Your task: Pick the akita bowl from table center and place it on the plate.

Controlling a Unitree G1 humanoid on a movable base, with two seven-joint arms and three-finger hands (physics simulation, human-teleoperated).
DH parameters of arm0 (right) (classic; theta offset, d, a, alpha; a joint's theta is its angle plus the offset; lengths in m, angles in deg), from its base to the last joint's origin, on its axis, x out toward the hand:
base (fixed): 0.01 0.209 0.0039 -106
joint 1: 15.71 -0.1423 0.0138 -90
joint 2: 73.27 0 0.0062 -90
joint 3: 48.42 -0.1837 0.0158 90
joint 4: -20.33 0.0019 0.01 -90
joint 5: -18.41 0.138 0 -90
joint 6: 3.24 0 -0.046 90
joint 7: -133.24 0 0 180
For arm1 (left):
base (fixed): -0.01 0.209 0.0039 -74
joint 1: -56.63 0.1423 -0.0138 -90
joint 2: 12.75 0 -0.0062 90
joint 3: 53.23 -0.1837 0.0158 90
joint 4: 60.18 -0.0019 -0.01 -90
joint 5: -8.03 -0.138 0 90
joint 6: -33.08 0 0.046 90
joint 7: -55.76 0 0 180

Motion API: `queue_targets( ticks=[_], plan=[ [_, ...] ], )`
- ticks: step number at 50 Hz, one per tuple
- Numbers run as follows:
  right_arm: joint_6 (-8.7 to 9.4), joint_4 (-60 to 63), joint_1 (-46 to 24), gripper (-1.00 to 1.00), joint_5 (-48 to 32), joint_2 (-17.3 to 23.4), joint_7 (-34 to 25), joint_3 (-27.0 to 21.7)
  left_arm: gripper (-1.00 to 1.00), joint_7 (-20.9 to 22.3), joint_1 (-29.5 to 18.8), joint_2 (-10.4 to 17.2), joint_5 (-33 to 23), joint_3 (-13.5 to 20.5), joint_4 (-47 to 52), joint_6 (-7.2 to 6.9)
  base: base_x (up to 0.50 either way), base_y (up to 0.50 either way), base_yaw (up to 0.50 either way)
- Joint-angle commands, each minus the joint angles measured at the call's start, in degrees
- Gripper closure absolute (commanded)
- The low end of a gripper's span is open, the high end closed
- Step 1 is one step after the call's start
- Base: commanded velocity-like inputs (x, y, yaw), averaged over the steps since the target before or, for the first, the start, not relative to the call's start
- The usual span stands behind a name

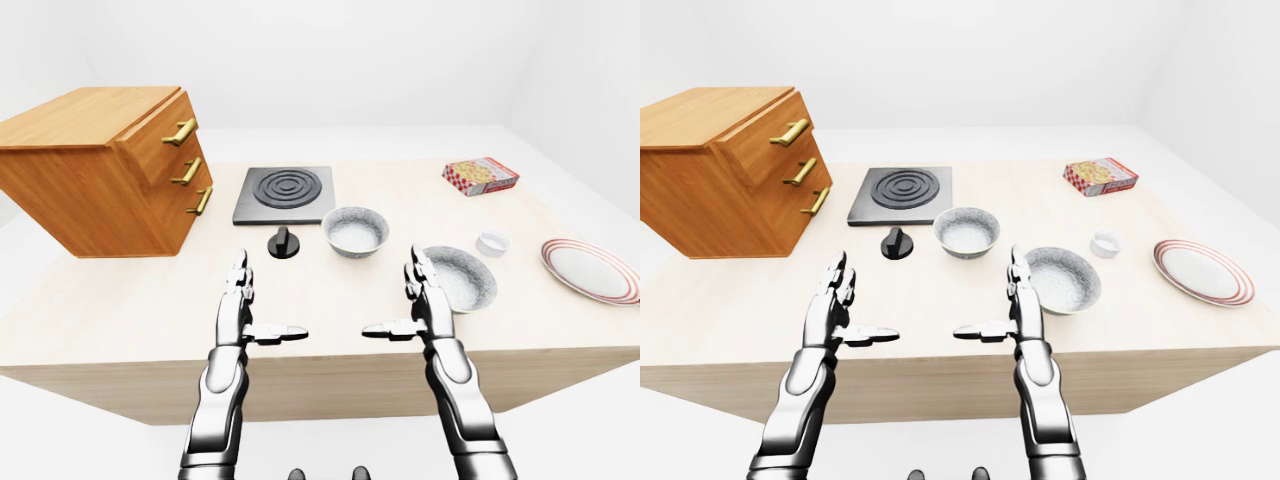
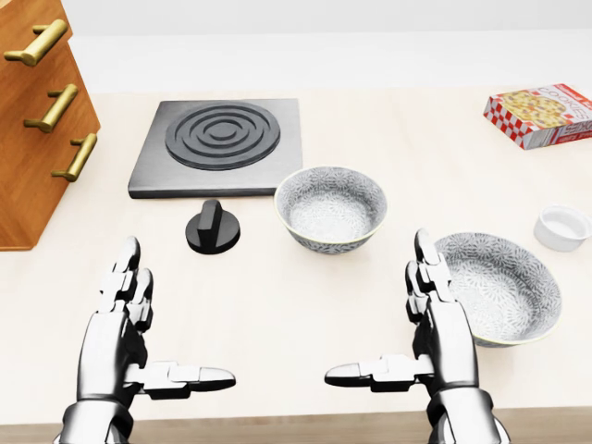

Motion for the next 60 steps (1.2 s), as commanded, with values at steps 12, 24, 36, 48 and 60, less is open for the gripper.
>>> queue_targets(
  ticks=[12,24,36,48,60],
  plan=[
    [4.64,3.33,-3.54,-1.00,-0.14,1.09,-1.55,-1.19,-1.00,1.00,-3.07,1.97,0.16,2.81,0.99,-3.38,0.00,0.00,0.00],
    [4.64,5.01,-11.72,-1.00,-1.11,2.49,-1.33,-2.36,-1.00,1.60,-12.70,5.20,1.01,5.56,1.20,-4.75,0.00,0.00,0.00],
    [4.64,5.72,-11.12,-1.00,0.40,2.28,-1.52,-2.32,-1.00,2.68,-11.95,4.79,0.36,4.92,5.34,-4.75,0.00,-0.04,0.00],
    [4.64,6.98,-9.72,-1.00,0.97,2.20,-1.85,-2.37,-1.00,3.64,-11.49,4.66,-0.43,4.68,7.63,-4.75,-0.07,-0.50,0.00],
    [4.64,6.79,-10.34,-1.00,1.08,2.12,-1.89,-2.17,-1.00,3.92,-11.15,4.66,-0.94,4.69,8.31,-4.75,0.00,-0.50,0.00]
  ],
)
